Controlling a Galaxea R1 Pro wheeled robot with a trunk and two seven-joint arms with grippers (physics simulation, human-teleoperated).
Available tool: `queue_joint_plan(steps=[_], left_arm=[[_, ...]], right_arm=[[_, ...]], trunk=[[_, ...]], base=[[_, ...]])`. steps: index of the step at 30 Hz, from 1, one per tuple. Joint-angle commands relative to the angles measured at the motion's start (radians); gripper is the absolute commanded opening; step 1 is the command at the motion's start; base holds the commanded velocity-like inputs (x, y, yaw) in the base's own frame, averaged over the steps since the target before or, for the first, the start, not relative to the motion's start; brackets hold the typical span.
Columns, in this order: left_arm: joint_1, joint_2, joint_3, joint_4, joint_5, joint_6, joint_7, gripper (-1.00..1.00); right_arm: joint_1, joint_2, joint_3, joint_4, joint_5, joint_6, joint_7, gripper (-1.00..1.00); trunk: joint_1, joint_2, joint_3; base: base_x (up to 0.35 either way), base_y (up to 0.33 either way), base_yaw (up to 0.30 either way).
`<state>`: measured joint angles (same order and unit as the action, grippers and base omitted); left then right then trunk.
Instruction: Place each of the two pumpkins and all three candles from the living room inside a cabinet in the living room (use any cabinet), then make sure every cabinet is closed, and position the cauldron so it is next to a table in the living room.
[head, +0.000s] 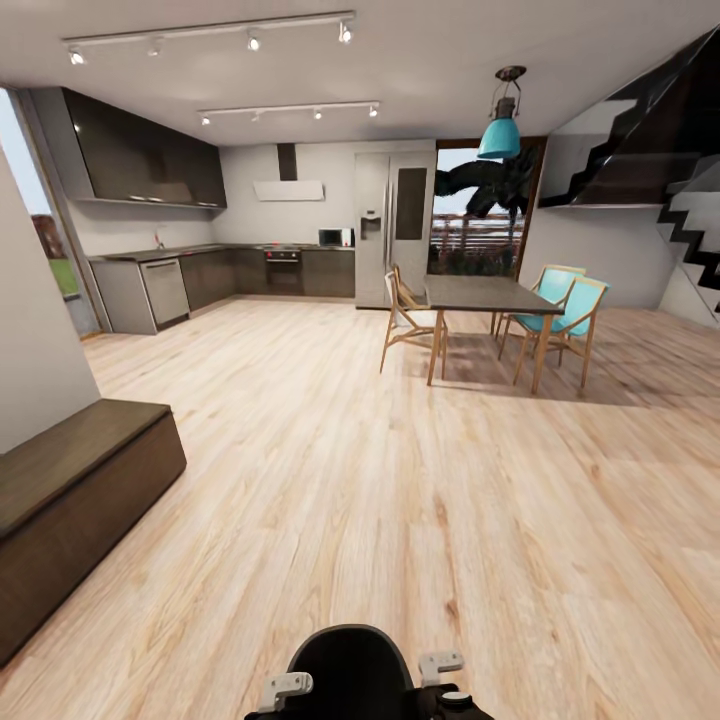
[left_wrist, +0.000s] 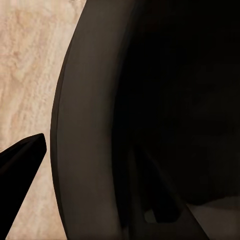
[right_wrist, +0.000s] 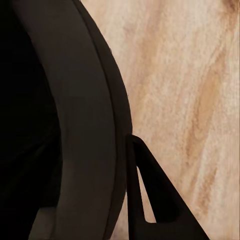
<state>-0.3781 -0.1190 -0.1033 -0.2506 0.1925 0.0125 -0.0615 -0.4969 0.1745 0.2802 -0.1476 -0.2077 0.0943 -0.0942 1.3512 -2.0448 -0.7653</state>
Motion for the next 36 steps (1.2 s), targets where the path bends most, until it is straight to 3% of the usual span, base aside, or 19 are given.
queue_joint_plan(steps=[1,30,36], left_arm=[[-0.001,0.001,-0.001,-0.003,0.010,0.001,0.003,-1.00],[-0.001,0.001,-0.001,-0.002,0.010,0.001,0.003,-1.00],[-0.001,0.001,-0.001,-0.003,0.010,-0.003,0.002,-1.00]], right_arm=[[0.000,0.000,0.008,-0.001,-0.006,0.005,-0.004,-1.00],[0.000,0.000,0.008,-0.002,-0.007,0.004,0.001,-1.00],[0.000,0.000,0.008,-0.002,-0.008,0.003,0.001,-1.00]], trunk=[[-0.004,0.007,0.002],[-0.115,0.210,0.093],[-0.115,0.210,0.093]], base=[[0.000,0.000,0.000],[0.000,0.000,0.000],[0.000,0.000,0.000]])
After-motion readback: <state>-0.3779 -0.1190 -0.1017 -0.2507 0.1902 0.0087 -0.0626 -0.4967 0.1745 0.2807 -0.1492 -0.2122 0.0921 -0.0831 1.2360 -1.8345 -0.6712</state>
